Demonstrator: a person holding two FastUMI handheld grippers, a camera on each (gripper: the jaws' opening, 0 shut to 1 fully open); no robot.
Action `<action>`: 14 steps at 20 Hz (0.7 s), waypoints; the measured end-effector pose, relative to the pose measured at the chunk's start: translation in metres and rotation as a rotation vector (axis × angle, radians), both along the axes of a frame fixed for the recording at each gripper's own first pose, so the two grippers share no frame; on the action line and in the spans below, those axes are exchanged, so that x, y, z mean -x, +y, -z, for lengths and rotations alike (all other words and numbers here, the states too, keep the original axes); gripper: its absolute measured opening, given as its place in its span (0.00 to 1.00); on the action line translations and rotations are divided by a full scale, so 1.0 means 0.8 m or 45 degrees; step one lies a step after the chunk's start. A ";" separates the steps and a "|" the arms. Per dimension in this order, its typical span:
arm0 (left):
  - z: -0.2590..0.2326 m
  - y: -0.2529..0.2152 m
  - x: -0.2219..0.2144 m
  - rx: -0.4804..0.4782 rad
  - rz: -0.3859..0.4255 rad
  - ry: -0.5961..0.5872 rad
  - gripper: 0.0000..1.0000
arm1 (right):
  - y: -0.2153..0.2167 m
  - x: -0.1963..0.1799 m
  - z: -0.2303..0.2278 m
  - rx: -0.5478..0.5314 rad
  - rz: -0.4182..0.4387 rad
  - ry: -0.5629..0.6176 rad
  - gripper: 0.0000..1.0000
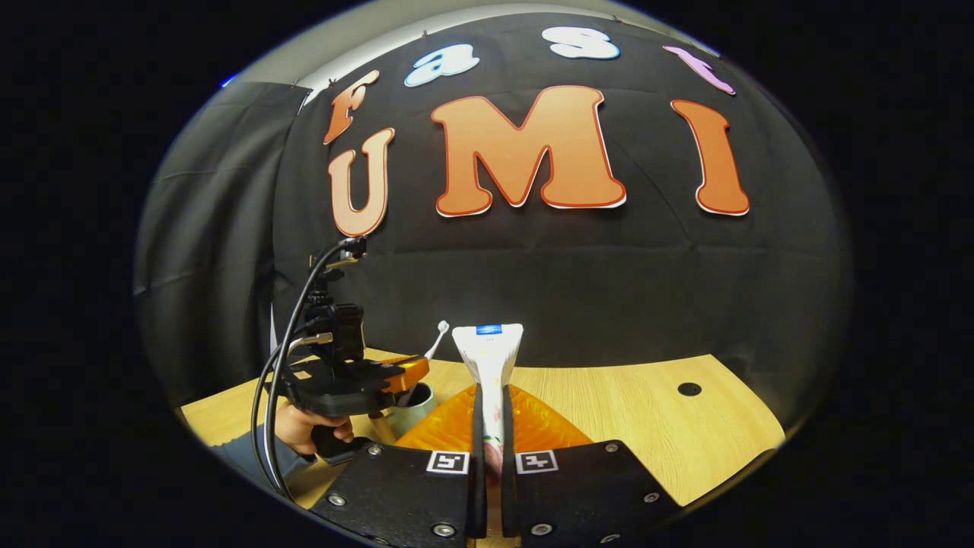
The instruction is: Put the toothbrush and toothpaste on the desktop into the cup, then pick up the cup and place it on the coaster on the desktop.
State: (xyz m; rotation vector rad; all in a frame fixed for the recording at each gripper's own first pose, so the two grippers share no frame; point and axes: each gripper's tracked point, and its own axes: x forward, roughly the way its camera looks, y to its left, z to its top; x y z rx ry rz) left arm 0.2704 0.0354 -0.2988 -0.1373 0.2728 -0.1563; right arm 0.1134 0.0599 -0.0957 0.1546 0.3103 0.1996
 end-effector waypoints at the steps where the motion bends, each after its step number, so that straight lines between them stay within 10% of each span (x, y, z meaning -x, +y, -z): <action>1: 0.004 0.001 0.001 -0.003 -0.003 0.016 0.02 | 0.002 -0.002 0.003 -0.008 0.001 0.004 0.08; 8: 0.017 0.013 0.025 0.016 0.016 0.085 0.10 | 0.023 -0.015 0.018 -0.069 -0.015 0.028 0.08; 13: 0.018 0.013 0.067 -0.014 0.080 0.124 0.65 | 0.045 -0.034 0.020 -0.124 -0.057 0.020 0.08; 14: 0.017 0.016 0.076 -0.047 0.079 0.121 0.63 | 0.051 -0.039 0.017 -0.137 -0.074 0.007 0.08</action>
